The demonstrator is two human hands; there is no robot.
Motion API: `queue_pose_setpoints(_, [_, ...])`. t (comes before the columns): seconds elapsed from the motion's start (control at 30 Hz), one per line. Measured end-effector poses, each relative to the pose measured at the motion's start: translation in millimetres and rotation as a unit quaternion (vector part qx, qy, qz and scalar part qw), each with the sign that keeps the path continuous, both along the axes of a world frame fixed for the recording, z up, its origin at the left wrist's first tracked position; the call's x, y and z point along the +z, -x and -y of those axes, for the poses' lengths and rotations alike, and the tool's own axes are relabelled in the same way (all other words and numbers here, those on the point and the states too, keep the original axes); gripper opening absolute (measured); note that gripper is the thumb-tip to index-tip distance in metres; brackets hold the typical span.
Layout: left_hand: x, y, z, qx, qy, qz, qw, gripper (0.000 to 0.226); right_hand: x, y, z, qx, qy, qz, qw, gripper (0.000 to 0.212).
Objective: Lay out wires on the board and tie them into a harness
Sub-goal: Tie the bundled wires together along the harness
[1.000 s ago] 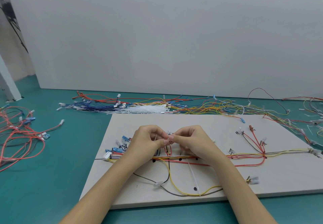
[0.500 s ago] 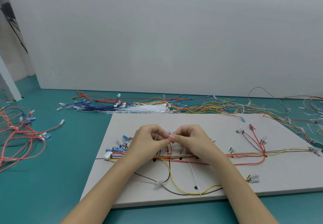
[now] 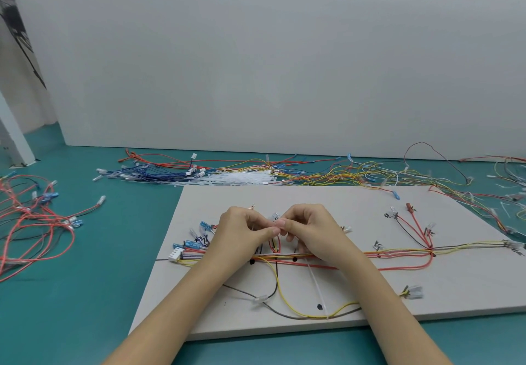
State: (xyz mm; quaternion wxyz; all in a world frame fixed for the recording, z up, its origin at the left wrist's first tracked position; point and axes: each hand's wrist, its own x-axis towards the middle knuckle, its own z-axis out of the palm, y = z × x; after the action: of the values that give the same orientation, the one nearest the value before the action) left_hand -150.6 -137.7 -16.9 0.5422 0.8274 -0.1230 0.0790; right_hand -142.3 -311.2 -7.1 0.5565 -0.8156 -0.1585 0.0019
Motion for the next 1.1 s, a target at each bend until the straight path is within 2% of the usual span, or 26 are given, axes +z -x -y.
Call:
queue_pose_setpoints(0.3, [1.7,2.0,3.4,0.001,0.042,0.007,0.999,0.011,-1.8,-1.3,-0.1,-0.016,0.007,0.037,0.999,0.015])
queue_pose_setpoints(0.37, [2.3,2.5,4.0,0.007,0.042,0.003,0.999,0.007,-2.5,-1.6,0.0,-0.019,0.009,0.035,0.999,0.015])
queue_pose_setpoints(0.77, [6.0,6.4,7.1,0.018,-0.011,-0.009,1.0,0.008,2.7,2.6,-2.4,-0.012,0.033,0.028,0.999,0.015])
queue_pose_setpoints(1.1, [3.9,5.7,7.3,0.021,-0.029,0.018,0.999,0.012,1.0,0.3,-2.3,-0.016,0.047,0.037,0.998,0.013])
